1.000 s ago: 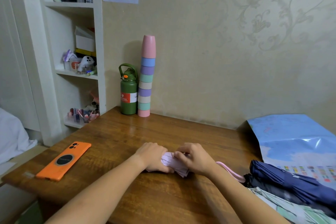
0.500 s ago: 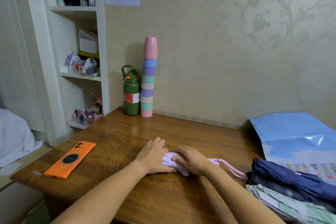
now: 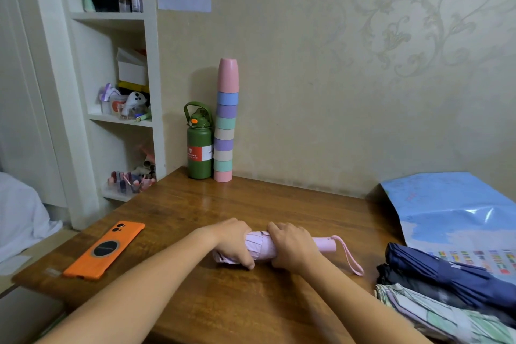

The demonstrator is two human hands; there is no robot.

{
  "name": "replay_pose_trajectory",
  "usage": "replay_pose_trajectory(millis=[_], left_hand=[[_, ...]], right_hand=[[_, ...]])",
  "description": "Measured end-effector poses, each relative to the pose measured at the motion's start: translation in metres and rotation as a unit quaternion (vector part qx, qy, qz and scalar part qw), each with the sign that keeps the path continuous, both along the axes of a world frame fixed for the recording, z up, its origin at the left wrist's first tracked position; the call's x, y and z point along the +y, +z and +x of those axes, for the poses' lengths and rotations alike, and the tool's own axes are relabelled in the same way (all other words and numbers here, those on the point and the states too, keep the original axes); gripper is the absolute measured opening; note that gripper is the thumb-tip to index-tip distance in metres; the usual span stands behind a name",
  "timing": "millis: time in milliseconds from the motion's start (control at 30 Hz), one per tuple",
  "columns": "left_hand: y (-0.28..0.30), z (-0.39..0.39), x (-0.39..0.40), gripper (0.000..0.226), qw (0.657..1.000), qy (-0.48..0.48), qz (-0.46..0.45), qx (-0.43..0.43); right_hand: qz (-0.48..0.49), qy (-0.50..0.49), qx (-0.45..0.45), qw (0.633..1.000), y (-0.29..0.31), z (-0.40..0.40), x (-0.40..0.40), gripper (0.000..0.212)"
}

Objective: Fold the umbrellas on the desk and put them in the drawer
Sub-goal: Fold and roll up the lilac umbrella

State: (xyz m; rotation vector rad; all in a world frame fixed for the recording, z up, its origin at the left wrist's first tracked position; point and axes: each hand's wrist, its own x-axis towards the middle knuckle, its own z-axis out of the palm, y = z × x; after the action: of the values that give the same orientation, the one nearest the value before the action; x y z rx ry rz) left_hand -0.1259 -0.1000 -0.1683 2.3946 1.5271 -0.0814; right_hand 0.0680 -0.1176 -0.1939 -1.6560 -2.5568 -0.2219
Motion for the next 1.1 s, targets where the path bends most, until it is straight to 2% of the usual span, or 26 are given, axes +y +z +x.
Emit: replay_pose_trajectory(millis=[133,233,367,633,800,933,1100], left_hand=[[0.002,-0.001,-0.004,0.050,1.000,0.000,0.013,0.013],[-0.003,0.000,-0.009,0.039,0.990,-0.019,0.121,0.075],[-0.015,0.002,-0.011,0.038,0.966,-0.022,0.241,0.092],[-0.030,-0.011,-0.014,0.035,0.959,-0.018,0.261,0.111],[-0.038,-0.018,-0.015,0.038,0.962,-0.003,0.257,0.089],[-0.035,-0.016,-0.017,0.039,0.957,-0.020,0.286,0.044],[-0.025,0.009,-0.016,0.058,0.909,-0.049,0.413,-0.026]], right_hand=[[-0.005,-0.016,0.004,1.000,0.001,-0.003,0.000,0.042],[-0.042,-0.045,0.026,0.998,0.001,0.000,0.000,0.041],[-0.070,-0.052,0.055,0.995,0.002,0.001,0.001,0.043],[-0.080,-0.013,0.031,0.996,-0.001,-0.005,-0.003,0.043],[-0.015,0.031,0.008,0.999,-0.002,-0.004,-0.007,0.042],[0.015,0.039,0.030,0.999,0.002,0.005,-0.013,0.043],[0.109,0.026,0.018,0.994,0.025,0.041,-0.024,0.044]])
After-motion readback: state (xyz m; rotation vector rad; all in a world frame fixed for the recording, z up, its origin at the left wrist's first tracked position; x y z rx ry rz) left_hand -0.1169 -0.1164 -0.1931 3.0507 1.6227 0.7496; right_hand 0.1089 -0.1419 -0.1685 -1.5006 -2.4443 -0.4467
